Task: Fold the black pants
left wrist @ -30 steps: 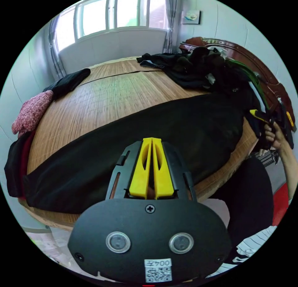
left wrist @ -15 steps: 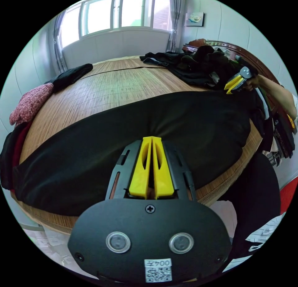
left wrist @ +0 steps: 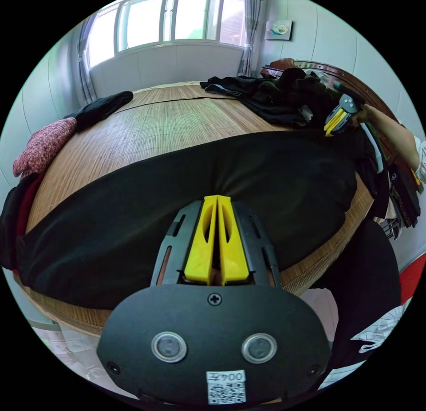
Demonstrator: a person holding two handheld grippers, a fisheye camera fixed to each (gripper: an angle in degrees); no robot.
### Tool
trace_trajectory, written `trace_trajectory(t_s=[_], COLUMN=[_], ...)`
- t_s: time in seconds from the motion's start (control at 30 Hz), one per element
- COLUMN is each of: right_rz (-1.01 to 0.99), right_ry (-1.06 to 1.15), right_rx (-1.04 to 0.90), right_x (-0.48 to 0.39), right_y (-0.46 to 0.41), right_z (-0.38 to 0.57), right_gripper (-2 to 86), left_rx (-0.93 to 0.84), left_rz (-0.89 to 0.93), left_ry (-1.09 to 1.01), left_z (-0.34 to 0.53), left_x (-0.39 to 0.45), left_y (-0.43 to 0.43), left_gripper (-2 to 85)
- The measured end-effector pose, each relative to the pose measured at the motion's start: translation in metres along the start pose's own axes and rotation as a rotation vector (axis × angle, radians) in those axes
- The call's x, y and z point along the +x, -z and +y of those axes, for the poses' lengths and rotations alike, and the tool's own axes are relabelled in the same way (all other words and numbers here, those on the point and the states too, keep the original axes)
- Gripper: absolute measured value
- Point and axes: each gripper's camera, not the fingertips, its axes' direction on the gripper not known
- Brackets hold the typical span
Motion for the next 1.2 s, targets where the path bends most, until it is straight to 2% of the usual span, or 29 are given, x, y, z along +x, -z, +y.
trace_trajectory(t_s=[0.13, 0.27, 0.4, 0.5, 0.53, 0.57, 0.63, 0.67, 0.77, 0.87, 0.97, 1.03, 1.13, 1.2], right_rz=[0.095, 0.095, 0.113, 0.163, 0.084, -0.085, -0.293, -0.334, -0.313, -0.305, -0.315, -0.290, -0.231, -0.190], right_ry=[-0.010, -0.129, -0.302, -0.600, -0.722, -0.779, -0.785, -0.802, -0.889, -0.993, -1.071, -1.114, -1.119, -1.107], right_rx=[0.027, -0.056, 0.094, 0.260, 0.377, 0.524, 0.704, 0.744, 0.723, 0.800, 0.863, 0.852, 0.662, 0.651], right_x=[0.007, 0.016, 0.018, 0.029, 0.030, 0.025, 0.005, -0.013, -0.054, -0.081, -0.092, -0.093, -0.090, -0.092], right_y=[0.033, -0.022, -0.006, 0.023, 0.035, 0.043, 0.045, 0.041, 0.023, 0.010, 0.000, -0.006, -0.032, -0.038], right_z=[0.010, 0.008, 0.046, 0.114, 0.146, 0.177, 0.210, 0.221, 0.237, 0.266, 0.298, 0.310, 0.309, 0.316], right_gripper=[3.3, 4.6, 6.1, 4.1, 3.7, 4.6, 5.1, 4.9, 5.0, 6.3, 8.1, 8.4, 6.8, 5.3], left_rx=[0.002, 0.005, 0.008, 0.010, 0.011, 0.010, 0.011, 0.011, 0.007, -0.030, 0.130, 0.148, 0.017, -0.098], left_rz=[0.003, -0.002, -0.004, -0.001, -0.001, -0.001, -0.001, -0.003, -0.001, 0.028, 0.044, 0.048, -0.023, -0.026], left_ry=[0.002, 0.000, 0.000, 0.002, 0.002, 0.002, 0.002, 0.002, 0.007, 0.027, 0.070, 0.066, 0.146, 0.242], left_z=[-0.022, -0.058, -0.099, -0.142, -0.161, -0.181, -0.214, -0.236, -0.301, -0.384, -0.471, -0.529, -0.624, -0.668], left_x=[0.019, 0.038, 0.052, 0.062, 0.065, 0.069, 0.073, 0.075, 0.079, 0.073, 0.070, 0.068, 0.040, 0.009], left_y=[0.003, 0.008, 0.015, 0.024, 0.028, 0.032, 0.040, 0.046, 0.065, 0.102, 0.177, 0.193, 0.167, 0.146], left_gripper=[0.7, 0.7, 0.8, 0.8, 0.8, 0.7, 0.7, 0.7, 0.6, 0.5, 0.3, 0.2, 0.3, 0.5])
